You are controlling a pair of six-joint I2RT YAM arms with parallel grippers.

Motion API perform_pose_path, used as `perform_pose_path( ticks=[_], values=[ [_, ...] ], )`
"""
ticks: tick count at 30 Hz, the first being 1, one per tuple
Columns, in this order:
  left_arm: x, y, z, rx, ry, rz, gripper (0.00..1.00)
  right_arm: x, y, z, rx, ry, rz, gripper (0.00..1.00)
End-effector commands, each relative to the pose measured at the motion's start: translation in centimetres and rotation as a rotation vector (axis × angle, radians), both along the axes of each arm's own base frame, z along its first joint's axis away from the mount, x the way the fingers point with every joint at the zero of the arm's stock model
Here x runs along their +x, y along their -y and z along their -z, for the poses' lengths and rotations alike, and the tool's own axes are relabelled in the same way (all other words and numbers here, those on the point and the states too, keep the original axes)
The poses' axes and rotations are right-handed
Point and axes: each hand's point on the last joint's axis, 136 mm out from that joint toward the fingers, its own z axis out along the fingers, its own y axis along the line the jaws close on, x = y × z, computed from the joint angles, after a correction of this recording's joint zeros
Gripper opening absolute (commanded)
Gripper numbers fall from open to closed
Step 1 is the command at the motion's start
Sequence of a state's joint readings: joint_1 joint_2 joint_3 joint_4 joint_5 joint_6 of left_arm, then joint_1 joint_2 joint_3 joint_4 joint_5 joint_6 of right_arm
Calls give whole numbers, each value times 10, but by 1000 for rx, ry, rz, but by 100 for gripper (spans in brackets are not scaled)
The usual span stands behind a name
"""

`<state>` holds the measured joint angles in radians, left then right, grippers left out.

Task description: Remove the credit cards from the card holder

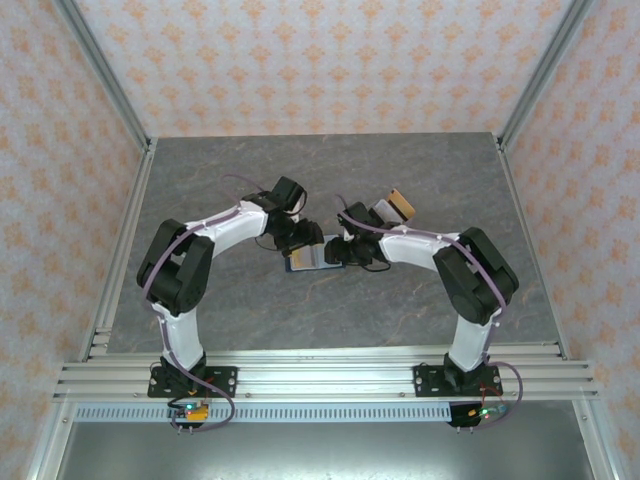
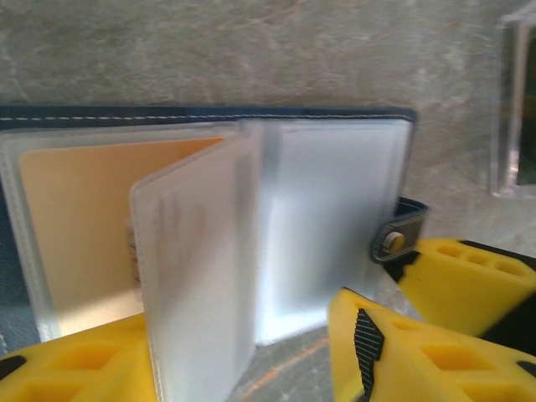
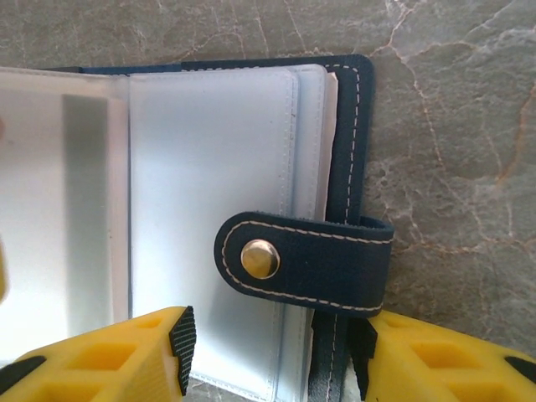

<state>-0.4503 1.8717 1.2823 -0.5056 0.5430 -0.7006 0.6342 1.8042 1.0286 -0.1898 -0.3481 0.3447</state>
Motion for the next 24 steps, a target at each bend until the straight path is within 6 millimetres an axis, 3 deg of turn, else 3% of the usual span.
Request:
perform_pose_path(
  ticks=[1,7,16,21,24],
  values=[
    [1,15,-23,-95,54,24,59,3,5,-9,11,68,35,55],
    [3,21,-26,-123,67,25,57,7,15,-35,47,175,77,56],
    [5,50,-25,-178,63,52,57,11,36,-60,73,300,169,55],
    [9,35,-23,-96,78,18,55,9,32,-68,112,321,149,54],
    [11,16,-18,-35,83,-36,50,8,24,-64,121,286,110,45]
  ],
)
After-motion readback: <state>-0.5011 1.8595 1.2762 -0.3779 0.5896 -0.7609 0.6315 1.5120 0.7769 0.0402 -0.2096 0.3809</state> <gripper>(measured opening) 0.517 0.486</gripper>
